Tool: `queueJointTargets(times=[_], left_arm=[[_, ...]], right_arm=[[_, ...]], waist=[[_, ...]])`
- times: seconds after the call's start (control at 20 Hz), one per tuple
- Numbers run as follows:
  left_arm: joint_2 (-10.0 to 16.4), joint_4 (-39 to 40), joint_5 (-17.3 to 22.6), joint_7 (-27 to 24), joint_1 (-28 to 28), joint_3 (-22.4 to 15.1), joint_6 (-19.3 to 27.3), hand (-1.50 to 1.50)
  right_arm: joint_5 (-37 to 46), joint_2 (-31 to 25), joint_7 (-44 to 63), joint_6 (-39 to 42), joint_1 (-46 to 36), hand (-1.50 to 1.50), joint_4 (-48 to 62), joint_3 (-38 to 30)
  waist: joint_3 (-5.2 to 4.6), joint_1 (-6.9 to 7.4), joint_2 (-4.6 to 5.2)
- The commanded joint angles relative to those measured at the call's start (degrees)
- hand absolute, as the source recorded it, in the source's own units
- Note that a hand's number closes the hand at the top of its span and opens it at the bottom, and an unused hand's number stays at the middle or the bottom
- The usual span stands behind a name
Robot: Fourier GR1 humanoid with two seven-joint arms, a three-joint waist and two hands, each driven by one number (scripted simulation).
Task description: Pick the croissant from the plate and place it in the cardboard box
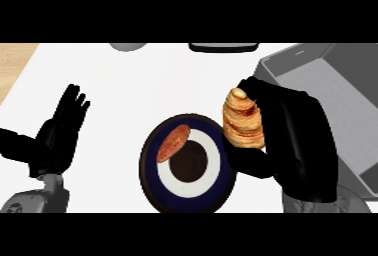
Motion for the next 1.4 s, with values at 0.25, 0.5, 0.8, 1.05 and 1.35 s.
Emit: queueJointTargets(times=[0.25,0.5,0.8,1.05,1.35], left_arm=[[-1.9,0.8,-1.1,0.4,-1.6,-0.8,0.0,0.00],[-2.2,-3.9,-2.8,1.7,1.7,-2.0,1.2,0.00],[-1.1,-3.1,-0.7,2.6,0.0,0.0,-1.0,0.00],[-2.2,0.2,-2.8,0.3,-1.3,-0.7,0.0,0.00],[-1.1,-1.8,-1.0,2.4,-1.8,0.5,-1.1,0.00]], right_arm=[[-3.3,-4.7,-10.9,-2.4,-1.9,1.50,12.1,-16.0],[-2.5,-11.9,-20.6,-6.3,-0.1,1.50,21.5,-22.0],[1.9,-11.5,-30.6,-15.5,-2.1,1.50,38.5,-22.3],[3.5,-16.7,-34.3,-8.8,-3.9,1.50,47.3,-21.4],[2.6,-17.5,-35.2,-1.2,-9.4,-1.50,65.7,-23.4]], waist=[[0.00,0.38,0.13],[0.03,0.68,0.13],[0.03,1.02,0.29],[0.00,0.89,0.40],[0.07,2.16,0.65]])
